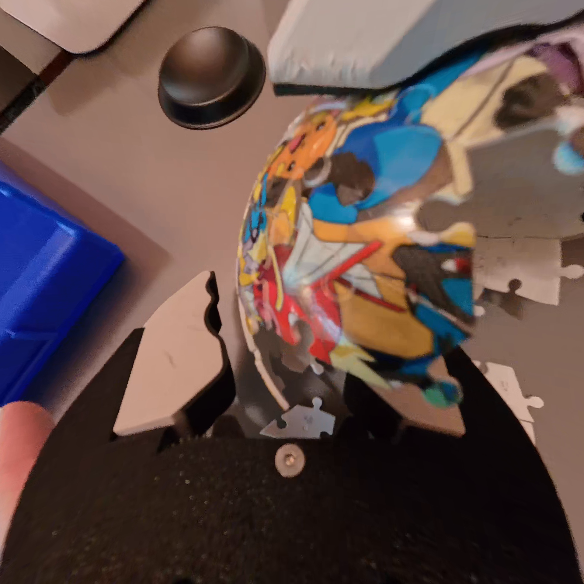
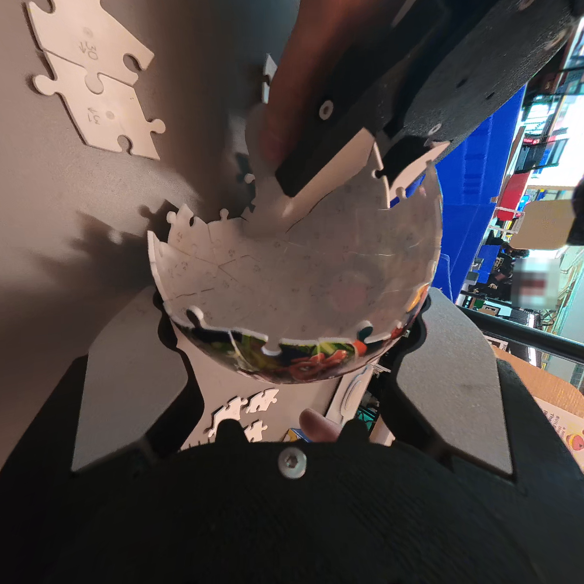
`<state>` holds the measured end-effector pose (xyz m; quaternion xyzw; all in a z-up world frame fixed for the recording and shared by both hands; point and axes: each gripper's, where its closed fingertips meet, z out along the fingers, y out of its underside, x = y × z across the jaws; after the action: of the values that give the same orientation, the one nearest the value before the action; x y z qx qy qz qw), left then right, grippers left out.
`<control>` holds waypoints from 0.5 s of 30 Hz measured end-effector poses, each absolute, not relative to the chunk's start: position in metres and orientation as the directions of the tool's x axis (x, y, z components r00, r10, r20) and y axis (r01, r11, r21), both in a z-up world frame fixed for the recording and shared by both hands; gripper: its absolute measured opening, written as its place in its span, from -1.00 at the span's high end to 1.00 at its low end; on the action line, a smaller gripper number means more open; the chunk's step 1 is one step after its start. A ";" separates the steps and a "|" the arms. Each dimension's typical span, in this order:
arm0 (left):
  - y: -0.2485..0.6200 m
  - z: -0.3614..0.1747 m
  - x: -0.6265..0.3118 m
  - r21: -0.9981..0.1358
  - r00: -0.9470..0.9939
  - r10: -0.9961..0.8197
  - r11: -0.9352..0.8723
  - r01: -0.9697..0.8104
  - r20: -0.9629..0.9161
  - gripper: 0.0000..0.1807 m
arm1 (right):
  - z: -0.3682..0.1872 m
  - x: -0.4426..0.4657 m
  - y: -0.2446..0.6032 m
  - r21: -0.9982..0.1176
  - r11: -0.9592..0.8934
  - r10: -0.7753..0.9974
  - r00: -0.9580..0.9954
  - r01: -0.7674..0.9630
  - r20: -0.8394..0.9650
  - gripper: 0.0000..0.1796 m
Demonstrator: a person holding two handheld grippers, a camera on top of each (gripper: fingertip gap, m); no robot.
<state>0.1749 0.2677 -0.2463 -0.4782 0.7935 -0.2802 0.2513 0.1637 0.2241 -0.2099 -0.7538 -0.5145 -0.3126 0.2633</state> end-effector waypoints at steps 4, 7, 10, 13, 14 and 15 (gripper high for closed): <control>0.271 -0.254 0.173 -0.654 -0.420 -0.896 0.405 -0.639 -0.144 0.04 | -0.210 0.165 0.224 -0.082 -0.339 0.612 0.286 0.937 0.737 -0.59; 0.270 -0.249 0.174 -0.677 -0.414 -0.900 0.391 -0.623 -0.139 0.00 | -0.210 0.167 0.223 -0.082 -0.347 0.609 0.291 0.934 0.738 -0.59; 0.268 -0.248 0.173 -0.685 -0.412 -0.902 0.381 -0.621 -0.128 0.00 | -0.210 0.168 0.221 -0.111 -0.356 0.593 0.316 0.928 0.741 -0.58; 0.266 -0.249 0.172 -0.685 -0.413 -0.901 0.382 -0.620 -0.129 -0.03 | -0.211 0.173 0.216 -0.143 -0.378 0.569 0.352 0.914 0.743 -0.56; 0.264 -0.247 0.173 -0.695 -0.415 -0.901 0.378 -0.612 -0.124 -0.03 | -0.211 0.176 0.214 -0.154 -0.387 0.560 0.364 0.909 0.744 -0.56; 0.264 -0.244 0.174 -0.706 -0.413 -0.902 0.372 -0.603 -0.123 -0.03 | -0.212 0.178 0.212 -0.170 -0.394 0.549 0.380 0.903 0.745 -0.55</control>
<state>0.1738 0.2635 -0.2443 -0.4774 0.7880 -0.2929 0.2556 0.1775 0.2121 -0.2117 -0.7777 -0.4668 -0.3037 0.2915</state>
